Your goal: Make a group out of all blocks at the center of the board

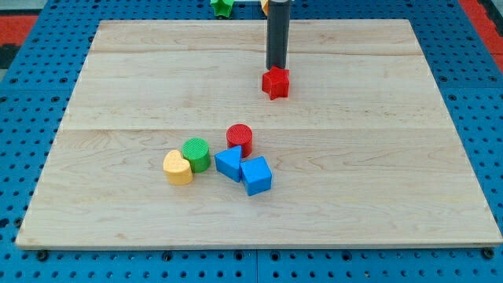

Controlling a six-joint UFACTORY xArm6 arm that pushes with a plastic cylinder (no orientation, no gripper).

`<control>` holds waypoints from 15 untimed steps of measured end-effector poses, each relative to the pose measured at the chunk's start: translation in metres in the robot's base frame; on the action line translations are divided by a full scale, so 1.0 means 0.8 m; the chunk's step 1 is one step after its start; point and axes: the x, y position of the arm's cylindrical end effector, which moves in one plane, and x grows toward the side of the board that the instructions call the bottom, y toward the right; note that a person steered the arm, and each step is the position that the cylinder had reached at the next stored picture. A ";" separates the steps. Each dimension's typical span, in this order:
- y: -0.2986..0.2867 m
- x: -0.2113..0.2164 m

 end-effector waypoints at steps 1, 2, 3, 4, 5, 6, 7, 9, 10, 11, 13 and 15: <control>0.000 0.042; 0.000 0.129; 0.006 0.123; 0.098 0.123; 0.067 0.209; -0.029 0.233; 0.030 0.264; -0.103 0.321; -0.071 0.277; -0.084 0.304; 0.007 0.287; -0.050 0.195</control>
